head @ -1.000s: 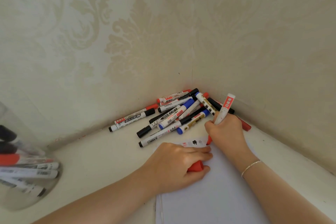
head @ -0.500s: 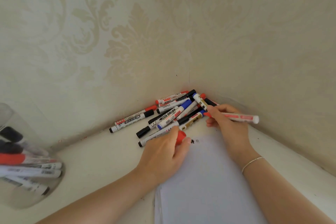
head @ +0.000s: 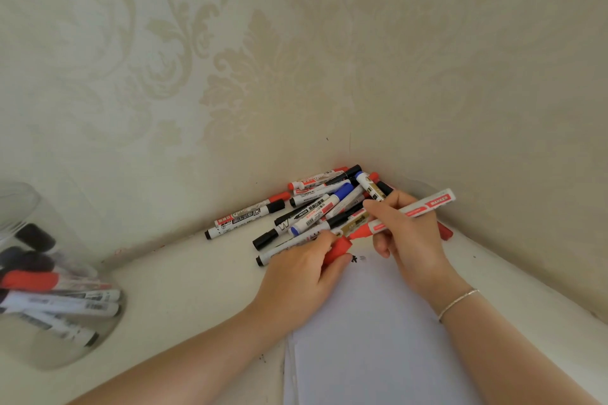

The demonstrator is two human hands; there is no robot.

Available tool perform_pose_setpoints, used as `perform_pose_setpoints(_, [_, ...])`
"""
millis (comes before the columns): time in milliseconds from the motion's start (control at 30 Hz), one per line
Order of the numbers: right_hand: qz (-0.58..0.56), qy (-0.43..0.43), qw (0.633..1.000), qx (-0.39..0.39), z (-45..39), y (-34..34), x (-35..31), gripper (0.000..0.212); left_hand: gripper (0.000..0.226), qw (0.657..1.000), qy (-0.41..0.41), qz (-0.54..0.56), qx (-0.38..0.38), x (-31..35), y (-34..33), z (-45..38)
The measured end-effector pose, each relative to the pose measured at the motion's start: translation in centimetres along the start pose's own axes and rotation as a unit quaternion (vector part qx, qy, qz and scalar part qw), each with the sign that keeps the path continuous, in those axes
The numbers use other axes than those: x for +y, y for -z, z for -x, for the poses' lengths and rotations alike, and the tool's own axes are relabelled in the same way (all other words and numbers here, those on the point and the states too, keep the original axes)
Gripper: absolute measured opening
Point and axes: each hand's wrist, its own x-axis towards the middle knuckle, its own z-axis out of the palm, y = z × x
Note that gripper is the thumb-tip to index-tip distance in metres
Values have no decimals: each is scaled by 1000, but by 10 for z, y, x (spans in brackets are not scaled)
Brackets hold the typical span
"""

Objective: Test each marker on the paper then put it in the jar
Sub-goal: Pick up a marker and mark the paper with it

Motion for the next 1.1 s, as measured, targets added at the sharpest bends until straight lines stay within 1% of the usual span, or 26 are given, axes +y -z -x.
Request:
perform_pose_setpoints(100, [27, 0, 1000, -12, 1, 0, 2, 29, 28, 1000, -8, 4, 1, 0, 0, 0])
perform_pose_setpoints(200, [53, -15, 997, -54, 2, -2, 2, 27, 28, 1000, -15, 10, 3, 0, -1, 1])
perform_pose_setpoints(233, [41, -29, 996, -71, 3, -2, -1, 26, 26, 1000, -15, 17, 13, 0, 0, 1])
perform_pose_setpoints(300, [-20, -62, 992, -106, 2, -1, -8, 27, 20, 998, -7, 33, 48, -1, 0, 1])
perform_pose_setpoints(367, [-79, -103, 983, -132, -2, -1, -18, 36, 15, 995, 15, 59, 81, -2, 2, -1])
perform_pose_setpoints(400, [-84, -118, 980, -140, -5, -2, -24, 40, 15, 993, 27, 74, 86, -3, 5, -3])
perform_pose_setpoints(467, [-65, -126, 977, -157, -11, -9, -35, 40, 19, 989, 28, 105, 96, -1, 13, -9])
perform_pose_setpoints(533, [-49, -110, 978, -173, -17, -20, -47, 35, 17, 981, 18, 166, 103, 9, 31, -16])
perform_pose_setpoints(600, [-33, -81, 982, -169, -20, -34, -57, 30, 12, 959, 35, 263, 98, 21, 50, -22])
perform_pose_setpoints(667, [-14, -47, 989, -140, -17, -50, -64, 31, 31, 928, 82, 351, 95, 29, 66, -25])
perform_pose_setpoints(733, [-28, -15, 995, -99, -4, -69, -65, 32, 47, 901, 134, 395, 120, 32, 76, -25])
perform_pose_setpoints(833, [-85, 68, 993, -35, 30, -102, -49, 26, 57, 875, 186, 405, 190, 26, 87, -19])
perform_pose_setpoints(867, [-90, 104, 990, -18, 42, -112, -40, 25, 59, 873, 194, 399, 202, 20, 90, -16])
perform_pose_setpoints(933, [-89, 157, 984, -11, 59, -130, -23, 30, 61, 876, 210, 383, 203, 7, 96, -9])
perform_pose_setpoints(1033, [-108, 150, 982, -30, 71, -143, -11, 23, 60, 880, 253, 357, 188, -9, 102, 3])
perform_pose_setpoints(1100, [-98, 144, 984, -40, 72, -151, -10, 20, 58, 881, 274, 339, 185, -16, 106, 10])
